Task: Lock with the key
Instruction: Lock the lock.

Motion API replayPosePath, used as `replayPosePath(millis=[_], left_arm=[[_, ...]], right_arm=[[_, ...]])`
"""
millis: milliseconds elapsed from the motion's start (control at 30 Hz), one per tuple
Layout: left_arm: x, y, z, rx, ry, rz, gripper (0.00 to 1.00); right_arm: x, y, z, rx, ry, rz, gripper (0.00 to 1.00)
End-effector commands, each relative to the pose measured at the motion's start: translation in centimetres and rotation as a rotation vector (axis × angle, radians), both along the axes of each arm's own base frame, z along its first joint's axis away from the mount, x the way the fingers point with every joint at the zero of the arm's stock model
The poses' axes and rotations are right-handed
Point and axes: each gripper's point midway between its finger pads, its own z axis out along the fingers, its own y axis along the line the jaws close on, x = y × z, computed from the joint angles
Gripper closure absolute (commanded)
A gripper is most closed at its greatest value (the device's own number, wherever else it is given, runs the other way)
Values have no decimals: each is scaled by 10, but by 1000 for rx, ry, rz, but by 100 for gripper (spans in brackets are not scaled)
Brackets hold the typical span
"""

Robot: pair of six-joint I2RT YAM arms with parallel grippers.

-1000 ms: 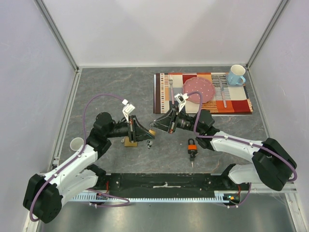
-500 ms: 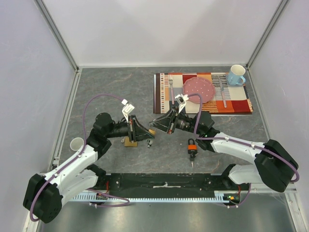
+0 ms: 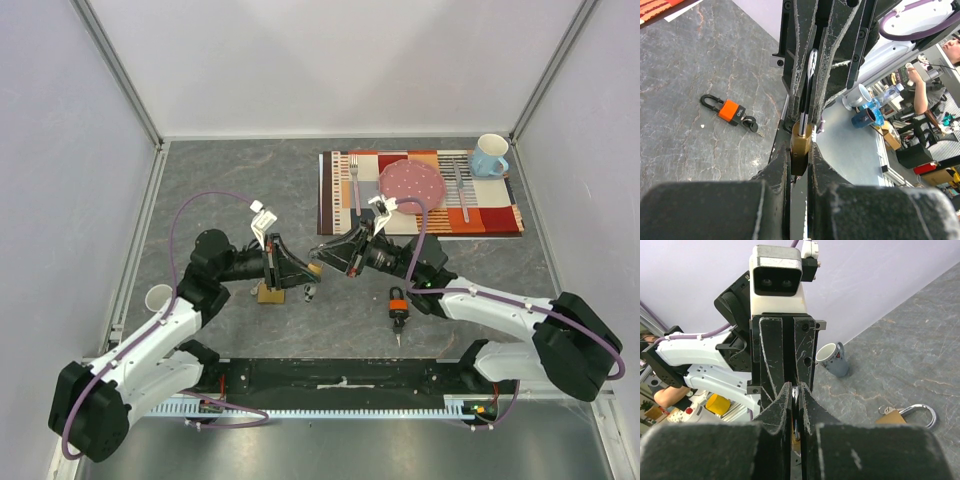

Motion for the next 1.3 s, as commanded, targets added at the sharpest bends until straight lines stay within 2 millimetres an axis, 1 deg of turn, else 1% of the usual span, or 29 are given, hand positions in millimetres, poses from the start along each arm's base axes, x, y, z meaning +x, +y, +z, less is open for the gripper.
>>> replayPosePath(millis=[0, 133, 333, 367, 467, 500, 533, 567, 600, 633, 700, 733, 767, 833, 900, 933, 967, 1000, 1033, 1067, 1100, 1133, 1167, 1200, 1267], left_arm=[[44, 8, 95, -182, -243, 221, 98], [47, 8, 99, -183, -247, 224, 98], [53, 8, 106, -184, -262, 225, 98], [53, 7, 108, -186, -268, 222, 98], [53, 6, 105, -178, -264, 209, 98], [51, 5, 103, -174, -264, 194, 98], [48, 4, 102, -174, -270, 179, 98], [44, 4, 95, -172, -258, 160, 98], [39, 4, 94, -177, -267, 134, 98], [35, 4, 93, -176, -272, 125, 98], [30, 5, 82, -156, -249, 107, 98], [29, 6, 75, -141, -244, 107, 98], [25, 8, 75, -140, -249, 107, 98], [24, 10, 61, -97, -225, 117, 98], [22, 13, 57, -80, -230, 134, 96], [22, 14, 48, -52, -209, 138, 92], [20, 16, 47, -50, -212, 146, 89], [20, 16, 44, -43, -206, 148, 77], [19, 17, 40, -34, -197, 148, 71], [18, 17, 39, -31, -197, 146, 64], [16, 18, 39, -34, -203, 146, 47], [16, 19, 36, -30, -193, 149, 40], [16, 19, 36, -32, -197, 152, 31], [15, 19, 37, -33, -198, 154, 28], [16, 19, 36, -33, -197, 155, 25]], right_arm=[[-69, 11, -68, -192, 95, 270, 100], [-72, 12, -78, -213, 110, 280, 100], [-78, 11, -88, -225, 126, 291, 100], [-77, 11, -87, -220, 128, 290, 100], [-72, 13, -84, -220, 134, 263, 100], [-63, 14, -82, -219, 138, 211, 100], [-55, 17, -77, -224, 143, 180, 100], [-47, 19, -71, -216, 141, 151, 100], [-41, 22, -63, -200, 134, 130, 100], [-34, 28, -48, -169, 115, 119, 100], [-29, 33, -34, -140, 100, 111, 100], [-25, 38, -23, -122, 85, 112, 100], [-22, 40, -18, -114, 76, 112, 100], [-15, 42, -8, -110, 66, 105, 100], [-7, 42, -1, -108, 54, 88, 100], [0, 39, -2, -119, 57, 67, 100], [5, 37, -1, -121, 57, 56, 100], [9, 35, 2, -121, 56, 47, 100], [17, 30, 1, -126, 64, 27, 100], [20, 28, 2, -126, 62, 21, 100], [23, 25, 4, -126, 59, 11, 100], [31, 20, 2, -132, 65, -9, 100], [34, 17, 3, -131, 68, -18, 100], [39, 10, 7, -126, 65, -38, 100], [45, 3, 9, -126, 68, -56, 100]])
